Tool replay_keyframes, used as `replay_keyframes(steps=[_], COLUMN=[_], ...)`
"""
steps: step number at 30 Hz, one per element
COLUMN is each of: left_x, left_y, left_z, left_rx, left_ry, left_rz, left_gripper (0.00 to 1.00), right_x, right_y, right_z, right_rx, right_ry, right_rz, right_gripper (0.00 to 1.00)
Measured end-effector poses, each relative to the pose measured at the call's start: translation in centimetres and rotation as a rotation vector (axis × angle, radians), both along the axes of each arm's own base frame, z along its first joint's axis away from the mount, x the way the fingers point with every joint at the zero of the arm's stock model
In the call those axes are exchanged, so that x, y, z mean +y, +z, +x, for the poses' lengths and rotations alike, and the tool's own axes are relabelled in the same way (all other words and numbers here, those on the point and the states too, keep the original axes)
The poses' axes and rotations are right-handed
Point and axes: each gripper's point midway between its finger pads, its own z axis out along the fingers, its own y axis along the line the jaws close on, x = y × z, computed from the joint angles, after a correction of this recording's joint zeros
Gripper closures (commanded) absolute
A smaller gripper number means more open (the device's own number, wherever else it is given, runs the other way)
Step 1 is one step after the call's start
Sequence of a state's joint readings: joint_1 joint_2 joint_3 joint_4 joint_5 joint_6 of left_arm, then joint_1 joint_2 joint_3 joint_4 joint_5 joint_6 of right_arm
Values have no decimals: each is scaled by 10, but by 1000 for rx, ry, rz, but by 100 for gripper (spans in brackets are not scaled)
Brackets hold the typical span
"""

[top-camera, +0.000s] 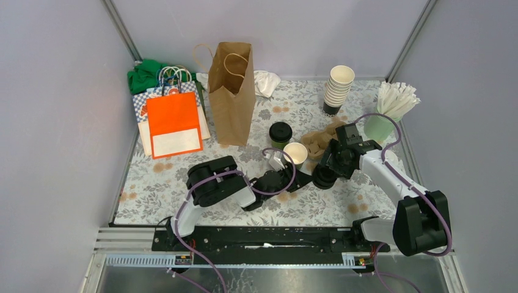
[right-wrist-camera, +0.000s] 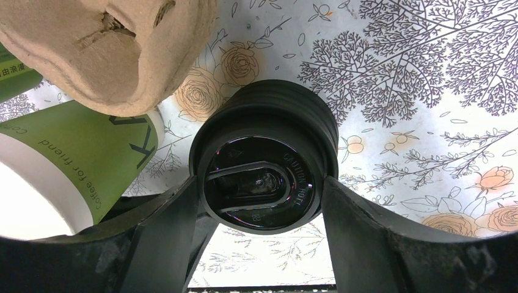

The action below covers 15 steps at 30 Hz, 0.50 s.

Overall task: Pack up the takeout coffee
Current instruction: Close the cup lid on the coffee cup.

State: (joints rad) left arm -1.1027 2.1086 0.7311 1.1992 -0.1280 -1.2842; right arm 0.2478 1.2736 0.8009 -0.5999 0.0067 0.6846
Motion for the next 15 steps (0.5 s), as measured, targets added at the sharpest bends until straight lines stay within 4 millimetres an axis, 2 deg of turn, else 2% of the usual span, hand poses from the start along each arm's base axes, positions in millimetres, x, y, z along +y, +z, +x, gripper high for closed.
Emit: replay_keyframes(steps=[8, 15], left_x=[-9, -11], left_y=[4, 6], left_z=[5, 4], left_rx=[1, 9], left_ry=[-12, -25], left_rz=[-24, -37], left_gripper=[61, 72], right_x=[0, 0], right_y=[0, 0], right_z=[0, 0], right_rx=[1, 1], right_ry=[-2, -2], right_rz=[0, 1], right_gripper=[30, 30])
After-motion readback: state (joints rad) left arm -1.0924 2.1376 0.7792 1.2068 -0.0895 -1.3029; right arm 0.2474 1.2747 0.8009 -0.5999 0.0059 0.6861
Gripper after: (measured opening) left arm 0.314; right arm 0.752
